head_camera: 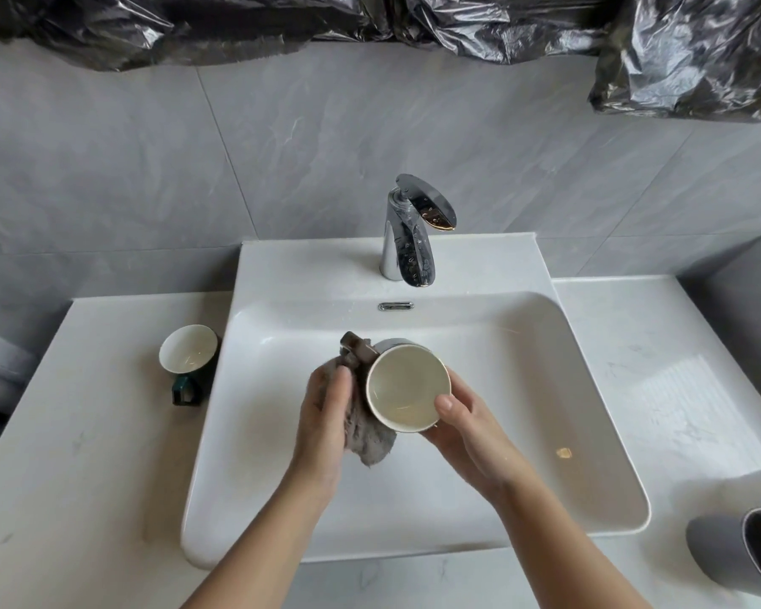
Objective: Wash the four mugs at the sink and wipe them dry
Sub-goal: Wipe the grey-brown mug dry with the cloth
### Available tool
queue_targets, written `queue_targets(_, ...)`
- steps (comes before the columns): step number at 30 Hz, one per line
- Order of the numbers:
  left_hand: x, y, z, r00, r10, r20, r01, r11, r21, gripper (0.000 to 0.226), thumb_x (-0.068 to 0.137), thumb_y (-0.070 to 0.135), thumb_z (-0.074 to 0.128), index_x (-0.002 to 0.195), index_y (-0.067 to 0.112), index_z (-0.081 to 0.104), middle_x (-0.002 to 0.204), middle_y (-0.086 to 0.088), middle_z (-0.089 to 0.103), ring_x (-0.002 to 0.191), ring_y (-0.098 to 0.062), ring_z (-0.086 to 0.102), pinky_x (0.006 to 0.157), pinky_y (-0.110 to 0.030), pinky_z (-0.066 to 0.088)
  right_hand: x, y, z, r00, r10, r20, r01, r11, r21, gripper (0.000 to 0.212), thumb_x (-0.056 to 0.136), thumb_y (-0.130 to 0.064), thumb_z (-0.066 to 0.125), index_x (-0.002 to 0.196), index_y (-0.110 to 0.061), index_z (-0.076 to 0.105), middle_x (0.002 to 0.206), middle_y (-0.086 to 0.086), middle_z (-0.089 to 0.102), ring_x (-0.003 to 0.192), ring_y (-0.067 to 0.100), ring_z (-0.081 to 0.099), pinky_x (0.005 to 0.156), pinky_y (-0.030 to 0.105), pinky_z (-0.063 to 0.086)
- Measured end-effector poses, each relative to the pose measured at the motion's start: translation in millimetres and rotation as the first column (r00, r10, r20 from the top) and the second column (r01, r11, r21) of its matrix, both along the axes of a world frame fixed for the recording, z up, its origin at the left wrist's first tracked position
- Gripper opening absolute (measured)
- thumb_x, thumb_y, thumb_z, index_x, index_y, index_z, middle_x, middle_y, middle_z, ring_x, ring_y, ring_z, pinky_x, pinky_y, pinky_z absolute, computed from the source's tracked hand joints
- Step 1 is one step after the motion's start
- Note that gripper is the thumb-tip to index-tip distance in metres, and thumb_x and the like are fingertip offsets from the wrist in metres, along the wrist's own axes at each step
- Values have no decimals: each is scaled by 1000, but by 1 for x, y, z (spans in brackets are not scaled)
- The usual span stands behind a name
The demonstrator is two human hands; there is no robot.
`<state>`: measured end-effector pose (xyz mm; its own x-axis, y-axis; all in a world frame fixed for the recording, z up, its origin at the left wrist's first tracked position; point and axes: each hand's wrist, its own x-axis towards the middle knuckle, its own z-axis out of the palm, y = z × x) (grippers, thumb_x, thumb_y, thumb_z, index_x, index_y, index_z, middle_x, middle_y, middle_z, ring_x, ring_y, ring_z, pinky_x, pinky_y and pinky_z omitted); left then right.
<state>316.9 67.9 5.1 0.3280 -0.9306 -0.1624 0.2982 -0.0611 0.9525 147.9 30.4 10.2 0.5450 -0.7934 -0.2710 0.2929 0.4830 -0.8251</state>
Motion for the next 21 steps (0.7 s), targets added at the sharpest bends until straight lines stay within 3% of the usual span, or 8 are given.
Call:
queue_targets(2,6,-5,6,987,162,3,-162,986,-27,53,79,59,57,109,15,59,108,2,69,106,-15,63,86,-27,50,-2,-3,0,1000,24,9,-24,1000,-11,91,67,-53,84,141,-11,50,131,14,60,119,28,58,106,45,45)
queue_targets(4,17,-11,16,967,230,106,-219,970,-105,36,84,50,51,103,20,57,96,15,68,96,-6,63,82,-20,48,-3,-4,-1,999,48,-11,-48,999,9,80,66,-56,84,132,-16,61,123,12,63,112,26,60,104,44,47)
queue_targets(7,28,-15,24,880,46,473,65,974,-215,31,88,43,47,105,18,56,72,18,61,64,2,53,64,-13,42,-3,-6,0,996,68,-64,-63,996,70,74,58,-60,87,118,-20,71,110,12,62,101,29,54,94,39,52)
queue_targets(10,34,-20,24,731,-59,680,274,938,-213,32,88,38,46,101,11,59,66,21,56,58,4,48,58,-10,35,-7,-12,4,990,108,-93,-100,991,88,77,55,-59,89,118,-19,71,106,13,60,98,31,50,86,36,56)
queue_targets(14,33,-27,26,737,-108,667,318,927,-201,26,89,40,49,81,16,56,62,14,52,56,-6,47,55,-21,37,-12,-16,6,981,173,-83,-167,983,73,81,60,-58,87,127,-17,65,113,16,59,103,33,51,89,37,55)
queue_targets(18,32,-35,28,761,-141,634,325,927,-185,39,88,42,47,67,8,48,58,5,43,57,-13,40,56,-27,34,-11,-12,0,983,169,-76,-164,984,65,87,59,-58,87,131,-15,61,116,14,63,105,30,58,98,45,53)
queue_targets(21,35,-36,24,794,-264,547,389,913,-124,48,87,45,47,66,3,44,61,-2,37,60,-16,36,57,-30,29,-12,-13,-2,986,143,-84,-137,988,74,82,62,-45,86,133,-13,58,114,13,66,103,28,63,92,42,55)
